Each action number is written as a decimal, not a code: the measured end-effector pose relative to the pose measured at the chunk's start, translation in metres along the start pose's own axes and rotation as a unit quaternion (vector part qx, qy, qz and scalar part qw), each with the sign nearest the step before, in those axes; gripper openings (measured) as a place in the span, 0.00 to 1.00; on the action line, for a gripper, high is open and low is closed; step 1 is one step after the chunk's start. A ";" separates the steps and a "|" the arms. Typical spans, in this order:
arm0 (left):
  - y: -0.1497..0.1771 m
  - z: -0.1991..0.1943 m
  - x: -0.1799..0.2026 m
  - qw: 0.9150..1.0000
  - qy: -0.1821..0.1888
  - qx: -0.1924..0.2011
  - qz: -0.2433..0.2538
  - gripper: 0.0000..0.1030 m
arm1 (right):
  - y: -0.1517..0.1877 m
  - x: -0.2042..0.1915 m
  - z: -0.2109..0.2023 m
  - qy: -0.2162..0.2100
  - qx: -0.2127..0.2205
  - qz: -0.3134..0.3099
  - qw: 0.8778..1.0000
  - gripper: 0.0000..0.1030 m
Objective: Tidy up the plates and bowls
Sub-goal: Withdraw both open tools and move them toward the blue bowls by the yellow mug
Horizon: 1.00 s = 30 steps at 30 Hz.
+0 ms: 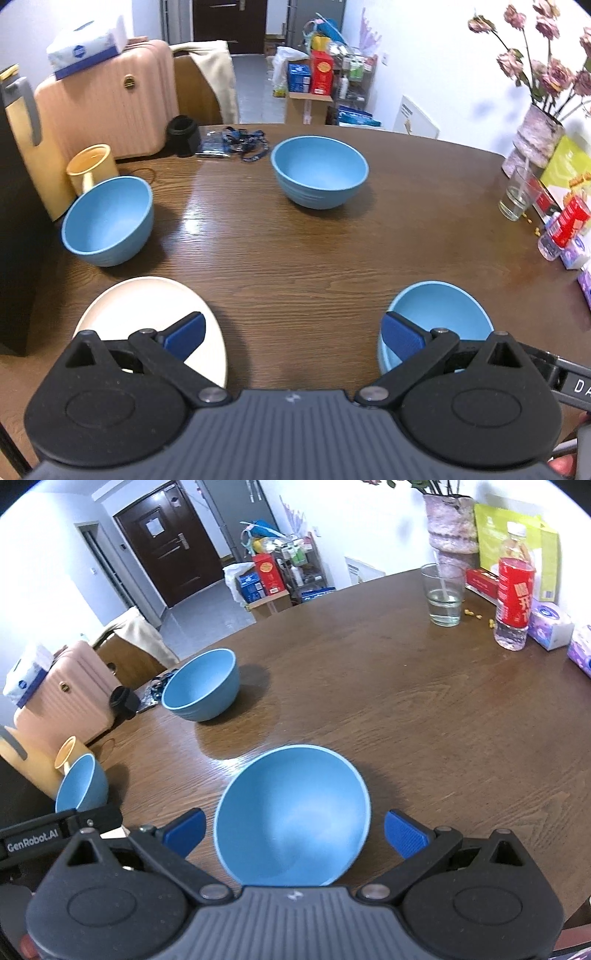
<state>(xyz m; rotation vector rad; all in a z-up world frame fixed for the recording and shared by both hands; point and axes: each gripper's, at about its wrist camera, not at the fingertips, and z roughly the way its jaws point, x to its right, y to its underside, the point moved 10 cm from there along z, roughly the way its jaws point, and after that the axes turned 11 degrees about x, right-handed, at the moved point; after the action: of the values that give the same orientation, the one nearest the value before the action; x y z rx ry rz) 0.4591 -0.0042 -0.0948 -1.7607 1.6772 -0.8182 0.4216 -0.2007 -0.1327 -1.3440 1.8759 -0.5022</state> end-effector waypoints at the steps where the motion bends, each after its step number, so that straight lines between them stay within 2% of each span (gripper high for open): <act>1: -0.001 -0.002 -0.004 1.000 -0.003 0.001 -0.003 1.00 | 0.000 -0.003 0.000 -0.002 -0.001 -0.002 1.000 1.00; 10: -0.004 -0.011 -0.041 0.999 -0.024 0.008 -0.026 1.00 | 0.002 -0.034 0.006 -0.018 -0.006 -0.019 1.000 1.00; 30: -0.028 -0.016 -0.150 0.995 -0.067 0.019 -0.075 1.00 | 0.006 -0.147 0.032 -0.054 -0.017 -0.067 0.996 1.00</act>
<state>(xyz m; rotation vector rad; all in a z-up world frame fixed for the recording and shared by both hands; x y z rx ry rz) 0.4608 0.1469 -0.0702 -1.8889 1.4492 -0.7725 0.4654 -0.0595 -0.1060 -1.4964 1.7208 -0.4578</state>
